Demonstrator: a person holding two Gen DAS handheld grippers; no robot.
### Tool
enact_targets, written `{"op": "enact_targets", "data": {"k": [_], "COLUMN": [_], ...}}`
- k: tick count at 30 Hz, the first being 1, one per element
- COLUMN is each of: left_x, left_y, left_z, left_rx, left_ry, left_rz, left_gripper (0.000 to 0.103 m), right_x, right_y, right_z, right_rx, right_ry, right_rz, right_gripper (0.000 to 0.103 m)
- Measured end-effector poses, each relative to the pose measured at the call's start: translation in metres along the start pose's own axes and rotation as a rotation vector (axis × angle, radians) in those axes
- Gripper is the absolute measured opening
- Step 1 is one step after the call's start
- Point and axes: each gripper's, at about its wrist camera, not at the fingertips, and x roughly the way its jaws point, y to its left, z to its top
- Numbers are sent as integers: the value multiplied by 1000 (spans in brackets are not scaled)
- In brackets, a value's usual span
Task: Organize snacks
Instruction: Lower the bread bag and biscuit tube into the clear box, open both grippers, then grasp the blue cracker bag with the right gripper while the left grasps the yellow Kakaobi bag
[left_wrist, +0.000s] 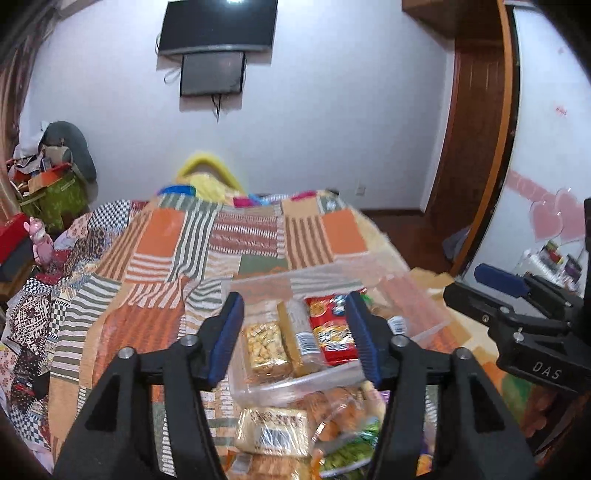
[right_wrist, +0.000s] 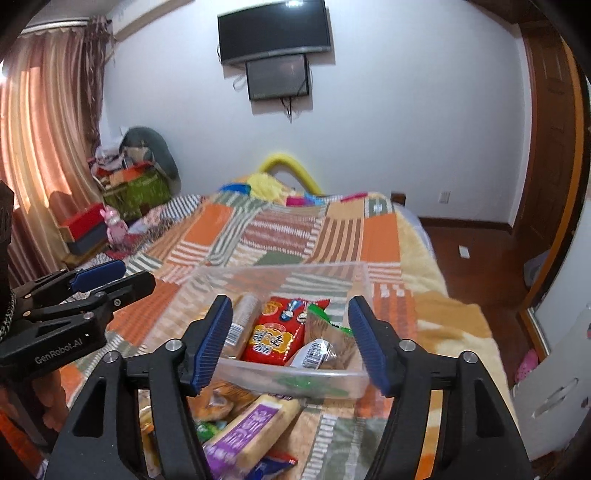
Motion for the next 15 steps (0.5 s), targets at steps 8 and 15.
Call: {"op": "enact_targets", "data": {"k": [8,15], "left_x": [-51,-60], "left_y": [-5,-1], "left_z": [-14,-57], "left_rx": [18,42], "left_ry": [-22,60], "left_rz": [-24,-10], "left_gripper": [72,78], "right_x": [-39,-39], "right_y": [12,22], "right_z": [-12,-42], "right_rx": [-7,-24], "right_ry": [-51,6], "right_rz": [18,29], "right_gripper": [67,69]}}
